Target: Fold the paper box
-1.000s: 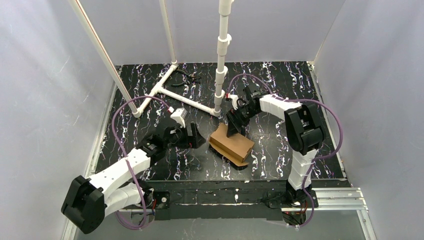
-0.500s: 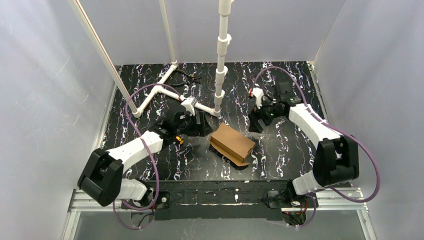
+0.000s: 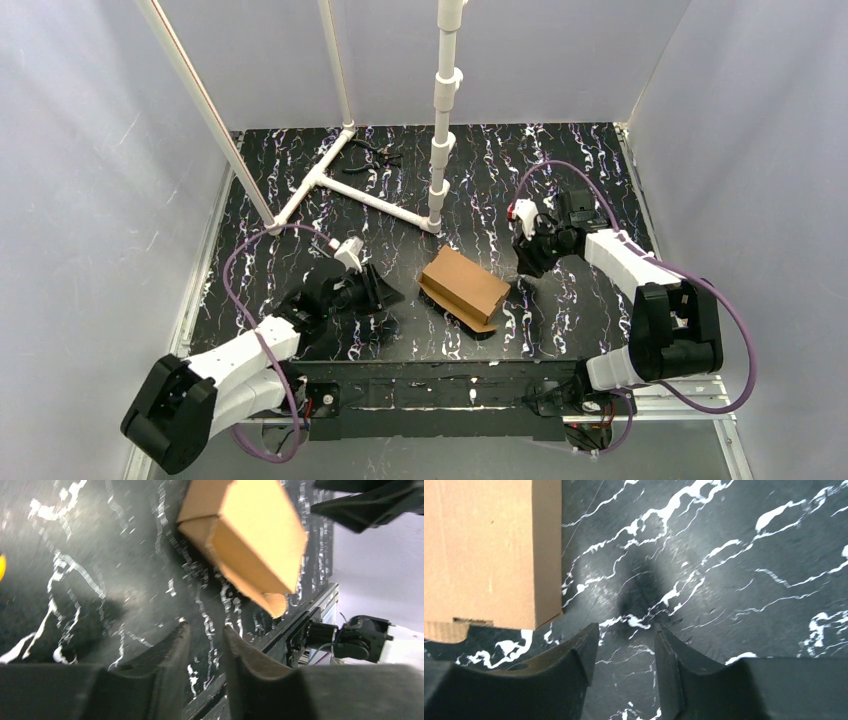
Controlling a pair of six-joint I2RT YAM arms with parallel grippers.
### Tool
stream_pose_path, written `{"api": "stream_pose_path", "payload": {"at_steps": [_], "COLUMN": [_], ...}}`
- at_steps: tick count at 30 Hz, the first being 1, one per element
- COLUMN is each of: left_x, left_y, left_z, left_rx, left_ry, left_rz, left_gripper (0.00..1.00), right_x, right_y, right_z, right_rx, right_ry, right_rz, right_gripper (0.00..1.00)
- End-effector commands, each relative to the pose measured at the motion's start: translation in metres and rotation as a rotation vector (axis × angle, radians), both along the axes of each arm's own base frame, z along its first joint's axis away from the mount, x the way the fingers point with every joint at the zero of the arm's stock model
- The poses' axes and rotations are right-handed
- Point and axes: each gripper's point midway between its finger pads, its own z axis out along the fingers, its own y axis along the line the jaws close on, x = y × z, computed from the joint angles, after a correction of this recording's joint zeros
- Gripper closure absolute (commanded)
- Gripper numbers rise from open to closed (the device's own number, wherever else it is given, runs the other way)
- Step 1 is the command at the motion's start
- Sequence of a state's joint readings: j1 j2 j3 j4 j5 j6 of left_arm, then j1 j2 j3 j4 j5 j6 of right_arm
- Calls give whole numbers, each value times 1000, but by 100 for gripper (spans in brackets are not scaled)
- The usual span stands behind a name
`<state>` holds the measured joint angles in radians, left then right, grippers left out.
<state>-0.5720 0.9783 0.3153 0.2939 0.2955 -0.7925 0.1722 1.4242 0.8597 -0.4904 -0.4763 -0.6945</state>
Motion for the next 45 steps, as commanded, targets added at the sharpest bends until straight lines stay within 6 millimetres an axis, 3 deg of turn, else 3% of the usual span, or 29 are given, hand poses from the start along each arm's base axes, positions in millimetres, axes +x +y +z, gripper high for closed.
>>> {"api": "stream_pose_path", "payload": {"at_steps": [1, 7, 14, 21, 29, 33, 37, 39, 41, 45], "left_x": [-4, 1, 21, 45, 65, 75, 65, 54, 42, -13], "left_y": [-5, -27, -47, -46, -33, -33, -1, 14, 18, -22], "left_z": [-19, -46, -68, -69, -63, -54, -56, -47, -23, 35], "left_rx": [-84, -39, -28, -19, -34, -37, 71, 120, 118, 88], "left_ry": [177, 321, 375, 350, 326, 299, 260, 199, 93, -222], "left_rz": [114, 97, 104, 141, 164, 135, 177, 171, 111, -284], "left_gripper": [75, 78, 79, 78, 78, 77, 76, 74, 68, 48], "right_x": [23, 4, -12, -25, -27, -18, 0, 10, 14, -14], "right_y": [11, 36, 54, 74, 78, 72, 54, 41, 33, 51], "right_z": [2, -19, -25, -23, -20, -18, -1, 11, 22, 41], "right_rx": [-3, -24, -5, 19, 27, -18, -48, -51, -46, 47], "right_ry": [-117, -61, -1, 37, 71, 70, 16, -35, -73, -83], "right_rz": [32, 104, 154, 200, 184, 135, 53, 21, 26, 292], "right_gripper": [49, 52, 55, 55, 53, 49, 35, 29, 24, 13]}}
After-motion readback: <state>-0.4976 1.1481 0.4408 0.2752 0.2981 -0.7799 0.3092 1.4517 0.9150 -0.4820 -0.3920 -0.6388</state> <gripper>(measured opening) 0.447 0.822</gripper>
